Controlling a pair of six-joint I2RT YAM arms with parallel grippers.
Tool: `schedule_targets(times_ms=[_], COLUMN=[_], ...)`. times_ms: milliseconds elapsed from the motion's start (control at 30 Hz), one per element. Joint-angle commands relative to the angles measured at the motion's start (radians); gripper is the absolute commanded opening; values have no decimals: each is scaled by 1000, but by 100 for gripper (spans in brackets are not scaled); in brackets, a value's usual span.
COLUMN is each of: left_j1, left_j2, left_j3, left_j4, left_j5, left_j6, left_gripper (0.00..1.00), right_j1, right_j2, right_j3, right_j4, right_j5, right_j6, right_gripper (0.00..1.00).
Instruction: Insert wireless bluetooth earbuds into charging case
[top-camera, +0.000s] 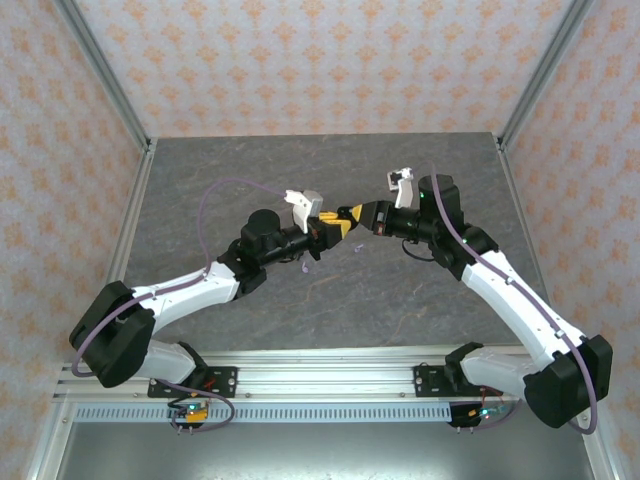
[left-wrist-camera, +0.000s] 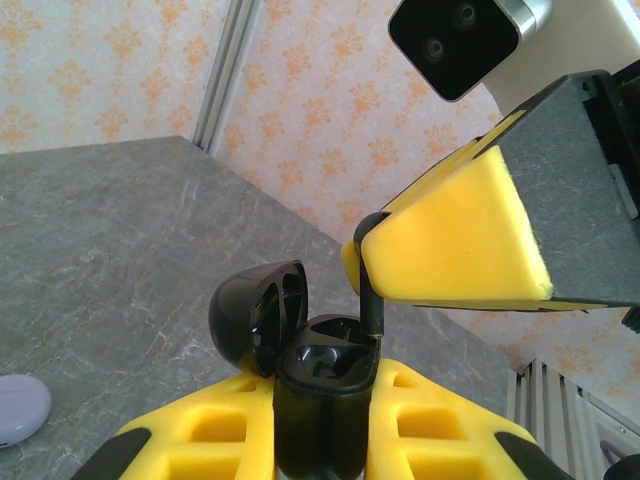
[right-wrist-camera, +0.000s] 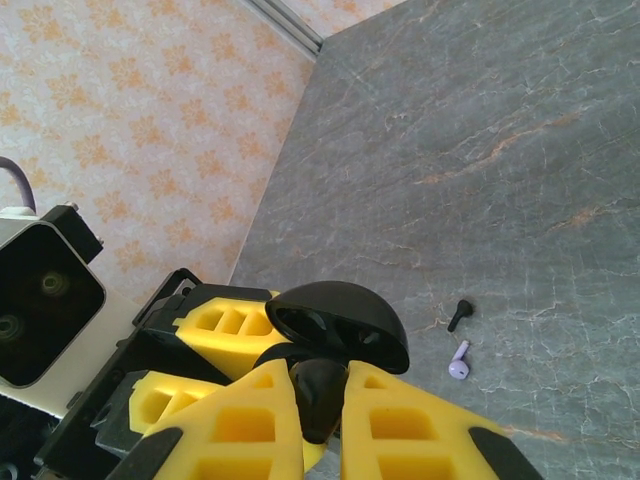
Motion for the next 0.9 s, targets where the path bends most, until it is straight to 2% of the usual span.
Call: schedule_targets(times_ms=[0, 500, 867], left_j1=[-7, -23, -23], left_j2=[-23, -27, -24], left_j3=[17, 24, 36], left_j4=[65, 46, 70], left_j5=[5, 19, -17], left_j6=[10, 41, 4], left_gripper=[8, 8, 8], right_j1=[4, 4, 8], right_j2=[-25, -25, -33], right_j3=[-13, -16, -32], right_j4=[3, 15, 1], right_j5=[13, 20, -8], right_j6=[-8, 5, 6], right_gripper=[12, 12, 12])
